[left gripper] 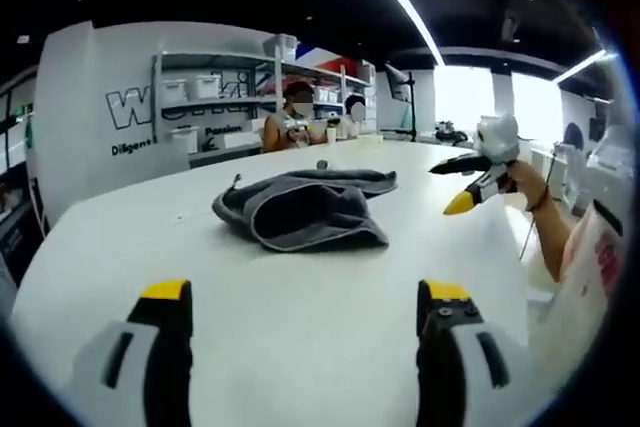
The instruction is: Fold the towel on the table until its edges align and the towel forms a compact rectangular stack.
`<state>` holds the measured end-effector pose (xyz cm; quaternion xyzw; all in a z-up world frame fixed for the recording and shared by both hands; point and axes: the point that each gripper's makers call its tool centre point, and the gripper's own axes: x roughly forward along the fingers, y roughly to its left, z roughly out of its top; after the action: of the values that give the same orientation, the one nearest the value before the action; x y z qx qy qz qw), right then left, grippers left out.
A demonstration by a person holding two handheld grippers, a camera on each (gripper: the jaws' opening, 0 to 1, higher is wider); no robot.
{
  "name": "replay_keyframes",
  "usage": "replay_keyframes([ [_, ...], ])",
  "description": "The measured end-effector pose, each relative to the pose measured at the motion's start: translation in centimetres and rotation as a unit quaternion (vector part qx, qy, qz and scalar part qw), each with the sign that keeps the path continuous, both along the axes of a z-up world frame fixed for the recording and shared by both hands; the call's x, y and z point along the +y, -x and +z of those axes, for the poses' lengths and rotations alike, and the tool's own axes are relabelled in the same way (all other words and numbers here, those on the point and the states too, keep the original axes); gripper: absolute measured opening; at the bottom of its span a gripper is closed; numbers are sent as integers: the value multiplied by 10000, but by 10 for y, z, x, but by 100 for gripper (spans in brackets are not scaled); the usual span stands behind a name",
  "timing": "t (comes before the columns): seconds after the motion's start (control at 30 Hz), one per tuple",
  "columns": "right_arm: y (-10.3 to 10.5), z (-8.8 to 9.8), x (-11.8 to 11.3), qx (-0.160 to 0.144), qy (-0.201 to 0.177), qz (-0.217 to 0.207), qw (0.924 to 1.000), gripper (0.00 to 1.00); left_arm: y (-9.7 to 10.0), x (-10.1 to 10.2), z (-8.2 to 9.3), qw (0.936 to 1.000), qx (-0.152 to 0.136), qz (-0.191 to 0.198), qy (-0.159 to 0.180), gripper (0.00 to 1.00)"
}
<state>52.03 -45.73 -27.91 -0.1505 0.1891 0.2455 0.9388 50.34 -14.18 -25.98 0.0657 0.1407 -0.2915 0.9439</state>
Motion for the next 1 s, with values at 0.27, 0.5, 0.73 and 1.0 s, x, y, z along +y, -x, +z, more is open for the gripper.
replay_keyframes([
  [0.27, 2, -12, -4, 73, 123, 19, 9999, 99, -27, 7, 13, 9986, -36, 136, 502, 97],
  [0.5, 3, -11, -9, 9, 165, 32, 9999, 99, -50, 8, 17, 9992, 12, 245, 315, 96],
  [0.73, 6, -8, -10, -72, 125, 82, 9999, 99, -46, -40, 5, 9960, 529, -436, 572, 93],
  [1.0, 9, -12, -14, -33, 45, 86, 9999, 98, -36, -96, -4, 9820, 1044, -1062, 1165, 81],
])
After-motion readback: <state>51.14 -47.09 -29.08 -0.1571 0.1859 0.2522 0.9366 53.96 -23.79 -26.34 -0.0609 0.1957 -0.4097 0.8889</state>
